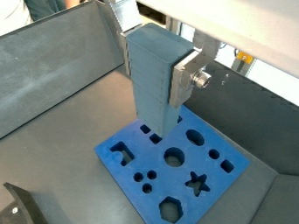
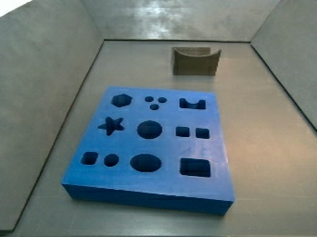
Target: Insert the rectangle object.
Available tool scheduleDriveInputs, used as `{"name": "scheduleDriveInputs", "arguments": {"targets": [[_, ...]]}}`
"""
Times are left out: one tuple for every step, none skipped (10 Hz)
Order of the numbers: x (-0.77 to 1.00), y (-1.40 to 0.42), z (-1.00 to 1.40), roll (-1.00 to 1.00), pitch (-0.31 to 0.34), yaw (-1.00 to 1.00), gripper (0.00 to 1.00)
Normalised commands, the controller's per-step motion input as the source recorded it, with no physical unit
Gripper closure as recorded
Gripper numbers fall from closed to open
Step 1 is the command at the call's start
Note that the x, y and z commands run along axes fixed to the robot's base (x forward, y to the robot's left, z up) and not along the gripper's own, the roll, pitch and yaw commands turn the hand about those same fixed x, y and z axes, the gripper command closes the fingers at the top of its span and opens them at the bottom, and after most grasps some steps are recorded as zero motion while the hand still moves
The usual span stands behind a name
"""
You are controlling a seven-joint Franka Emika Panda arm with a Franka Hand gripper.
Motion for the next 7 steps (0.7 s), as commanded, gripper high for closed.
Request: {"name": "scheduleDriveInputs", "arguments": {"targets": [[-0.93,-0.20,-1.00,0.11,0.017,0.14,1.00],[-0.82,-0.13,-0.86,0.07,-0.062,0.10,1.00],[-0.58,-0.04,-0.55,0.03,-0.116,0.06,1.00],[-0.42,-0.03,-0.31,0.01,-0.126,0.04,1.00],[-0.21,-0.02,-0.06,0.00,-0.110,0.03,1.00],[0.85,0.06,1.00,-0.04,0.089,-0.31,1.00],[0.95,0.07,0.98,-0.04,0.174,-0.31,1.00]]}}
